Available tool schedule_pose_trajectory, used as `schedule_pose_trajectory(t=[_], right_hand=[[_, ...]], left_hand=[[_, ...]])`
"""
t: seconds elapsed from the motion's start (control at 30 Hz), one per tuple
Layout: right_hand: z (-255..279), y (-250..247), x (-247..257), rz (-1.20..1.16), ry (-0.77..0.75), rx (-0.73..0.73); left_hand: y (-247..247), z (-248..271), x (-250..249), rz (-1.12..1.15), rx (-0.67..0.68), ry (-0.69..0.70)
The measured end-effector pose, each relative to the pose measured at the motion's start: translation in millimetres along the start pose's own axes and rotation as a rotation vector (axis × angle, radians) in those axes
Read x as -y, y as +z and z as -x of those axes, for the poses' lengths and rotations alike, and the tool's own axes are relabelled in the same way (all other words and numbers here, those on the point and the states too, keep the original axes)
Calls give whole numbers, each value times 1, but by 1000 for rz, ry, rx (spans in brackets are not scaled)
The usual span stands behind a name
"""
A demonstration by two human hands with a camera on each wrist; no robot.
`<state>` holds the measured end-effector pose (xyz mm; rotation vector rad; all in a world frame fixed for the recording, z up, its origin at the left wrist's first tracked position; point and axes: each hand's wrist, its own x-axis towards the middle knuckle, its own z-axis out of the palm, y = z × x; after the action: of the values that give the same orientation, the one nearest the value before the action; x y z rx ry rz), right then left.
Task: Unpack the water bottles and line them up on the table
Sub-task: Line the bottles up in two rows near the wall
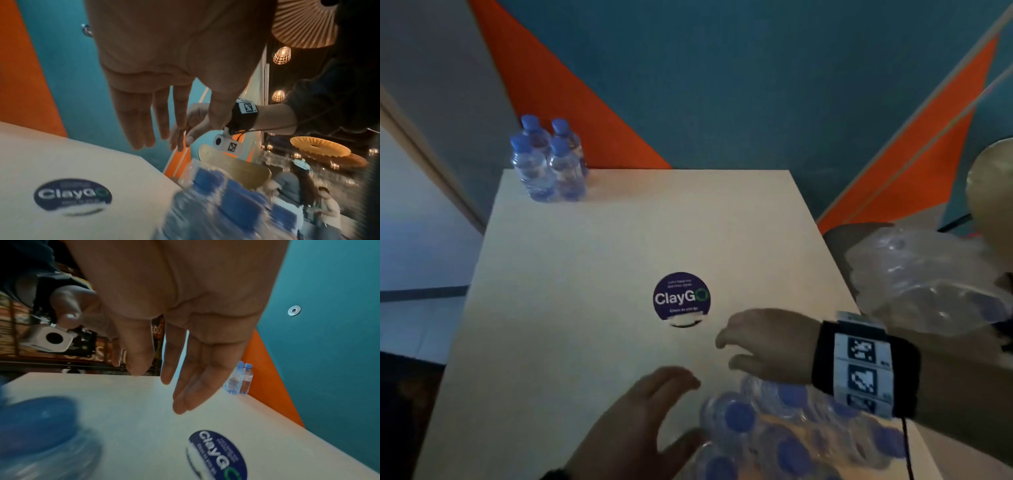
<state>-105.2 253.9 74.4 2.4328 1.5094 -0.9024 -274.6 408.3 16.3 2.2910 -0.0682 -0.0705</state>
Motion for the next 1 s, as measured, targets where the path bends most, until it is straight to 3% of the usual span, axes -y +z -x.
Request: schedule_pose_trajectory(t=[0.1, 0.2, 0.27, 0.33, 0.4, 0.47, 0.53, 0.57, 0.7, 0.9, 1.0], right_hand=[[27, 37, 4, -27, -65, -1], [35, 63, 17, -37, -144, -25], [33, 76, 23, 33, -156, -42], [28, 82, 24, 83, -153, -58], [21, 81, 23, 74, -145, -52], [12, 73, 23, 57, -147, -39], [2, 56, 25, 38, -132, -71], [-4, 44, 27, 21, -128, -97], [-46, -9, 36, -46, -77, -201], [-159, -95, 56, -38, 8, -325], [-218, -125, 64, -33, 48, -364]], left_hand=[[47, 23, -17, -134, 101, -72], [82, 38, -31, -248, 71, -174], [101, 43, -34, -215, 12, -156], [106, 40, -41, -220, 56, -214], [104, 31, -40, -237, 16, -299], [89, 31, -41, -240, -17, -344], [72, 31, -29, 4, -134, -340], [65, 33, -15, -2, -227, -339], [-5, 22, 25, -3, -360, -372], [-133, -33, 110, -28, -544, -494], [-182, -69, 154, -64, -572, -526]])
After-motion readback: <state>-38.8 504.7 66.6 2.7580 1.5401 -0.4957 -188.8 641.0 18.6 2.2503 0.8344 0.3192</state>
